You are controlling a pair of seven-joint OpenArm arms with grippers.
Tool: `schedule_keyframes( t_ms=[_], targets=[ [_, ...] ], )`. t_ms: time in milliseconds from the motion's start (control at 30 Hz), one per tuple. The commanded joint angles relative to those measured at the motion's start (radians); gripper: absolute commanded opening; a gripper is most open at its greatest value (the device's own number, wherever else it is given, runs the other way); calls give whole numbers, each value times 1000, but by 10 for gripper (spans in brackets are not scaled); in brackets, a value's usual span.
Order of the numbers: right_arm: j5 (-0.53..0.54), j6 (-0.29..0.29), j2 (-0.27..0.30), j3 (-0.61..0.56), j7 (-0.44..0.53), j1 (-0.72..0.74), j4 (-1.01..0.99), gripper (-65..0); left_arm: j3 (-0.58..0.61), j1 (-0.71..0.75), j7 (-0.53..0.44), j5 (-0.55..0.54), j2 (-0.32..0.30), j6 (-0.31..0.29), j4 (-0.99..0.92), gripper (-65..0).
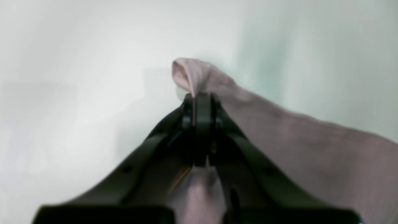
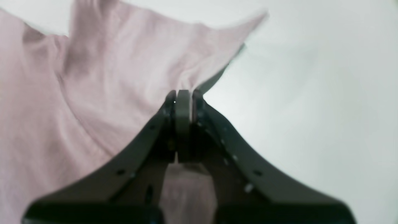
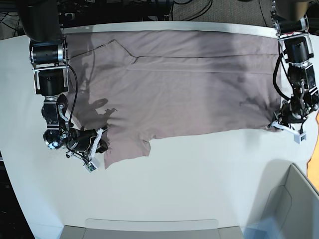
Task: Fold the T-shirt properly
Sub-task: 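Move the left gripper to the opposite hem corner and grasp it, then fold the hem half over toward the collar with both grippers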
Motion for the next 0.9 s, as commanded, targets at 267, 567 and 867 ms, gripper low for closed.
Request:
schedule_keyframes(
  t_ms=[267,567,867],
  targets=[
    [19,8,3,129,-169,-119,368,-650,-57,92,0,-13,-21,-5,191,-650],
    [19,11,9,229,-327,-279,675,-650,-209,156,139,-19,-17,-7,329,-650],
    [20,11,1,287,-471,-429,948,-650,-215,251,161,-19,-19,-7,389,-650]
  ],
)
